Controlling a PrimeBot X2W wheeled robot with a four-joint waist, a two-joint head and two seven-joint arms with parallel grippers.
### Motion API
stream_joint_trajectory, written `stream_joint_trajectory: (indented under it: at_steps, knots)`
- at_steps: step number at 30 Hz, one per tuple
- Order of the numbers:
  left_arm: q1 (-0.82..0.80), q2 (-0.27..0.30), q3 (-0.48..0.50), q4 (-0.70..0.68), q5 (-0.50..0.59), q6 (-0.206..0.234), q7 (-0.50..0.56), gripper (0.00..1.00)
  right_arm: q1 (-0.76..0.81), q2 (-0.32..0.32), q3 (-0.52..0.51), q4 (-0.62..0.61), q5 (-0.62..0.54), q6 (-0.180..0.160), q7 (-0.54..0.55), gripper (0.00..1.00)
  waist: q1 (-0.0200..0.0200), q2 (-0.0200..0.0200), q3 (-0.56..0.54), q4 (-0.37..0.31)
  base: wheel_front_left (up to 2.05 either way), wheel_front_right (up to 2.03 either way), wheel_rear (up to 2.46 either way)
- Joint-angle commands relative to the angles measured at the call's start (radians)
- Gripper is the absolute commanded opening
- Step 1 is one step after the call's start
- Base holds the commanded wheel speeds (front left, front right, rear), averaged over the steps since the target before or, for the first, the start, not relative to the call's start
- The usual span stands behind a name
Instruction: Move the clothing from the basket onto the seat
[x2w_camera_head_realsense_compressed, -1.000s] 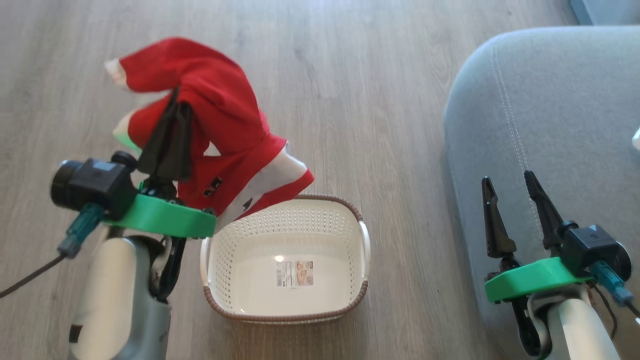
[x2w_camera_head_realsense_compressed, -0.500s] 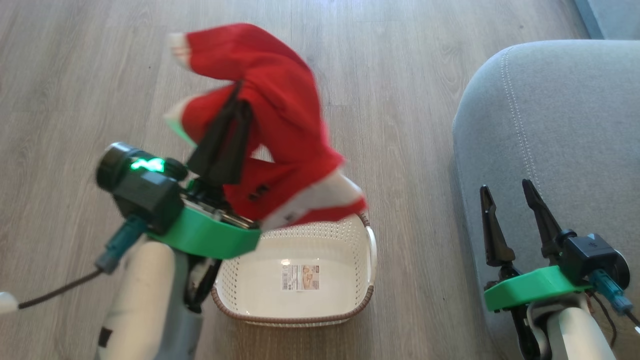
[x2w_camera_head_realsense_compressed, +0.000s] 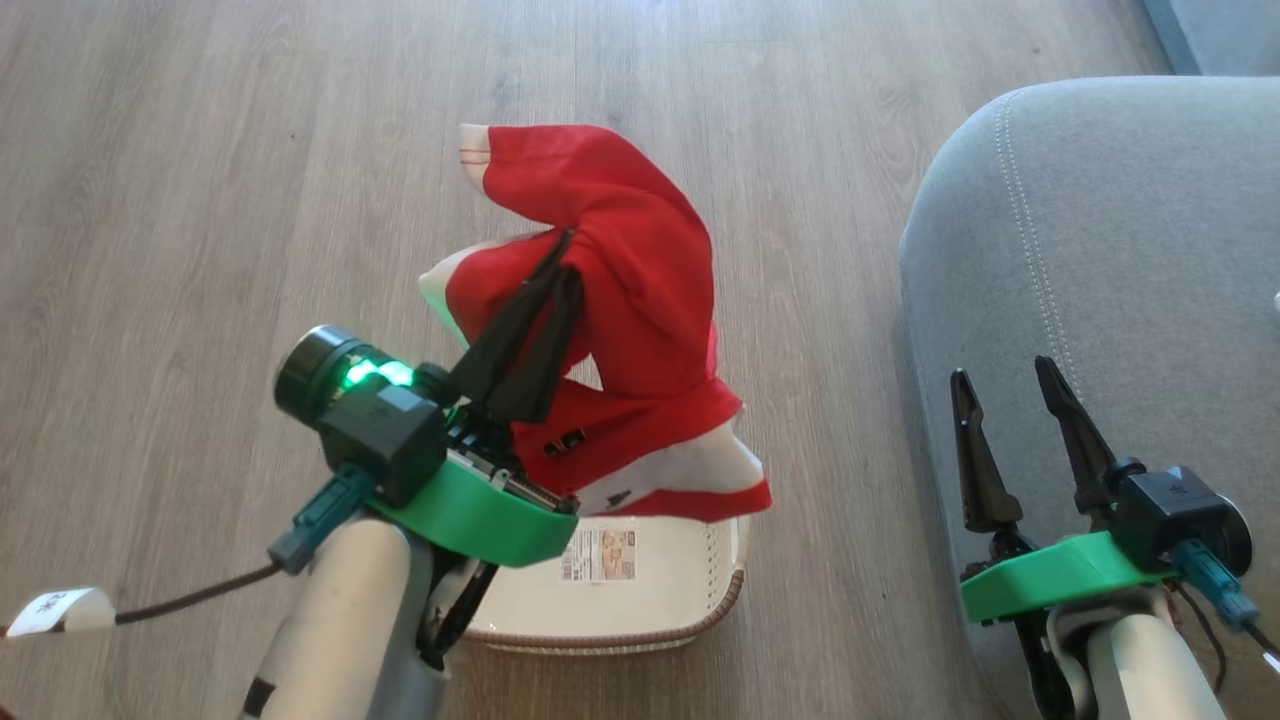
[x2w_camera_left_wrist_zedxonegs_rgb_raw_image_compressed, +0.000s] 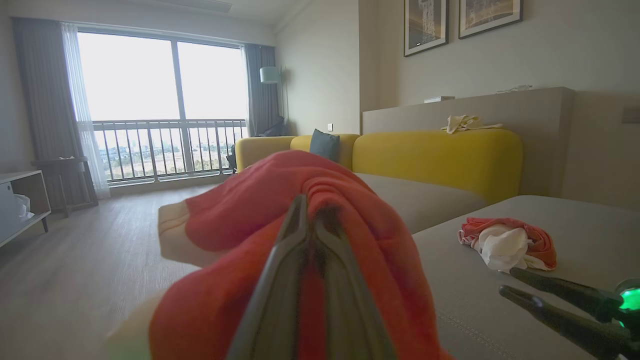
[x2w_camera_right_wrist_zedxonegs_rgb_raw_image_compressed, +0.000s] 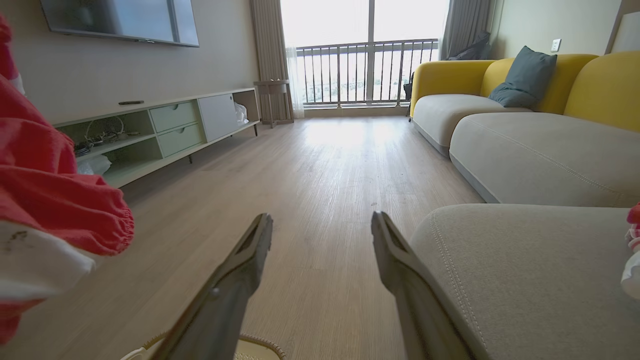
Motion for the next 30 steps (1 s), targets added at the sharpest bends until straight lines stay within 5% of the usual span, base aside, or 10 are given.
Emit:
stream_joint_trajectory:
  at_steps: [1, 17, 30]
  knots:
    - [-0.026, 0.011, 0.028, -0.034, -0.003, -0.001, -0.010, 0.00, -0.021, -0.012, 0.022, -0.035, -0.007, 0.000, -0.002, 1.00, 0.0001, 0.0000, -0.001, -0.001, 0.00, 0.00, 0.00]
    - [-0.032, 0.019, 0.039, -0.044, -0.001, -0.001, -0.010, 0.00, -0.020, -0.012, 0.055, -0.059, -0.047, 0.000, -0.002, 1.00, 0.0001, 0.0000, 0.009, -0.016, 0.00, 0.00, 0.00]
    - [-0.046, 0.032, 0.050, -0.044, 0.012, -0.001, -0.010, 0.00, -0.036, -0.175, 0.368, -0.236, 0.028, 0.000, -0.002, 1.00, 0.0001, 0.0000, 0.031, -0.015, 0.00, 0.00, 0.00]
